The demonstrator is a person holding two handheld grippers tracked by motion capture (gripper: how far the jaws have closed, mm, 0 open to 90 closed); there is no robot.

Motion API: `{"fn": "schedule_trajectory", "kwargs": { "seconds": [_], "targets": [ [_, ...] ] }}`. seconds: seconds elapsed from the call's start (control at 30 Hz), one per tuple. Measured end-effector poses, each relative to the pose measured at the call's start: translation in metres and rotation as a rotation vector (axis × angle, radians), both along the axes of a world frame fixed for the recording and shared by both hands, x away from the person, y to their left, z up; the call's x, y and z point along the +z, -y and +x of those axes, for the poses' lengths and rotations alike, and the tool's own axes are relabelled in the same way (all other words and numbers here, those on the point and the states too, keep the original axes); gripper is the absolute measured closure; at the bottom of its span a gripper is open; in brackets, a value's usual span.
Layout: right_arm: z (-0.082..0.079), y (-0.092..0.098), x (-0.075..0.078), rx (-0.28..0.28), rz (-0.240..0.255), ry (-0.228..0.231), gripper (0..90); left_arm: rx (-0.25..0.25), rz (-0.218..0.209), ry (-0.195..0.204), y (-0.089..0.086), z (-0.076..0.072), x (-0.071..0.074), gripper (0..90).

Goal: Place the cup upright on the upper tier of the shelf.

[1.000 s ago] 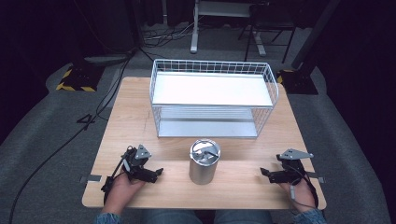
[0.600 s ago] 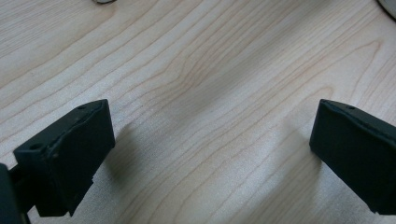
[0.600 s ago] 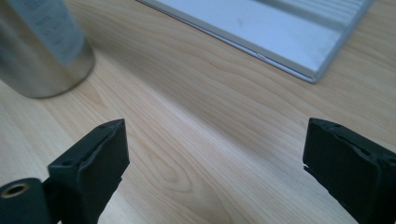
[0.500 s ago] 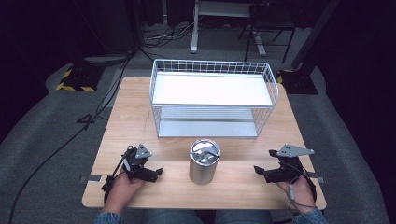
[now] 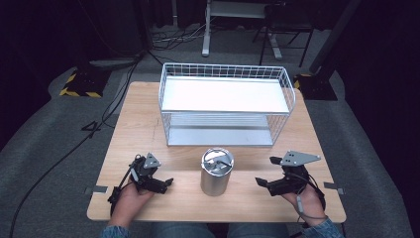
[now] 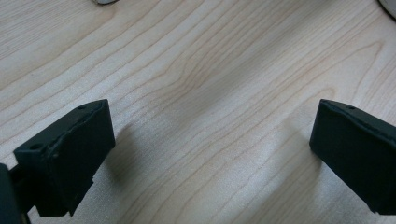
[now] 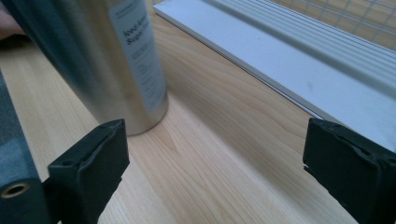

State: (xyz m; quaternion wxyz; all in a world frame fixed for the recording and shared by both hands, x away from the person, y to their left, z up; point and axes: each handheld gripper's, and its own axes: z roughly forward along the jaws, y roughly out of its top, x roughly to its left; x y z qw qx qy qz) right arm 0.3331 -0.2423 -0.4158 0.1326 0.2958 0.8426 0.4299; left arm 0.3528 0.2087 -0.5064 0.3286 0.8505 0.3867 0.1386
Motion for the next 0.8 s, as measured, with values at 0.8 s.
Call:
{"fn": "schedule_trajectory", "kwargs": {
  "seconds": [0.8],
  "targets": [
    [-0.002, -0.068, -0.006, 0.174, 0.008, -0.007, 5.0, -0.003, 0.001, 0.001, 0.0, 0.001, 0.0, 0.5]
  ]
}}
